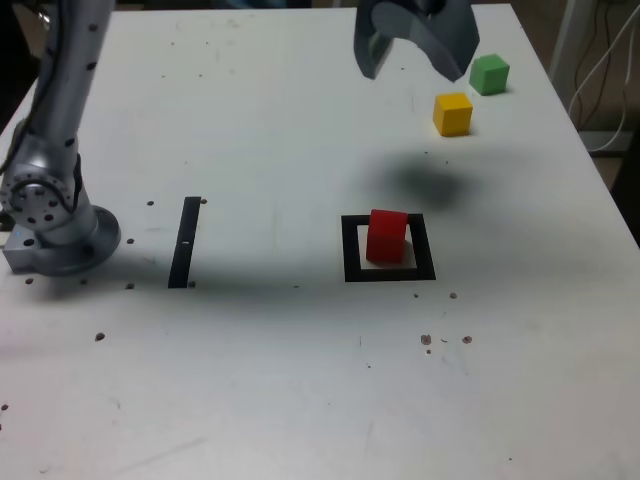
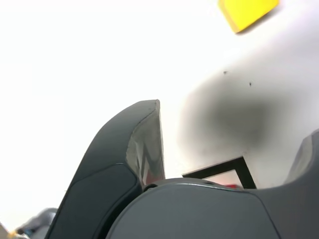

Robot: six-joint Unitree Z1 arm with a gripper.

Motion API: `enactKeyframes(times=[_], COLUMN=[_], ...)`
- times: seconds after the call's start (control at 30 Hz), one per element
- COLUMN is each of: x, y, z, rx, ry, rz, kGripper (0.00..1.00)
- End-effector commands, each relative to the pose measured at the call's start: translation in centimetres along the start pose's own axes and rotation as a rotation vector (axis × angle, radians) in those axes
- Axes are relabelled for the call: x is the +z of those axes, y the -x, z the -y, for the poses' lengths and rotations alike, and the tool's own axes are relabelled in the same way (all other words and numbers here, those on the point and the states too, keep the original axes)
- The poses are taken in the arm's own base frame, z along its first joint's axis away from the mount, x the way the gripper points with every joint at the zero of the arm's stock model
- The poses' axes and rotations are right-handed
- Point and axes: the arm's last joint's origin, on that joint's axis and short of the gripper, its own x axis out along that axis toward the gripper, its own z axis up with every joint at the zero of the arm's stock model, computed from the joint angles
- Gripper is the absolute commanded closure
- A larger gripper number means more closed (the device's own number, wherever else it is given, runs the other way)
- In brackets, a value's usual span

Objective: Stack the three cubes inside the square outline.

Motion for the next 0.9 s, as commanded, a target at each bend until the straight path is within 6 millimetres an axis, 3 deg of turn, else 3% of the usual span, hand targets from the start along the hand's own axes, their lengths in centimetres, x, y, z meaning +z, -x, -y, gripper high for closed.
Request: enactKeyframes(times=[0.0,0.4,0.6,0.87], x=[0.4,2.8,4.5,5.5], y=[-1.1,-5.5,-7.6,-8.8], z=[-1.1,-4.8,-5.6,-6.1], rx=[-0.009,-0.007,-0.011,-0.013], ry=[-0.024,-0.125,-0.127,-0.126], rz=[-0.015,-0.062,-0.071,-0.070], kGripper=[0.05,0.06,0.06,0.07])
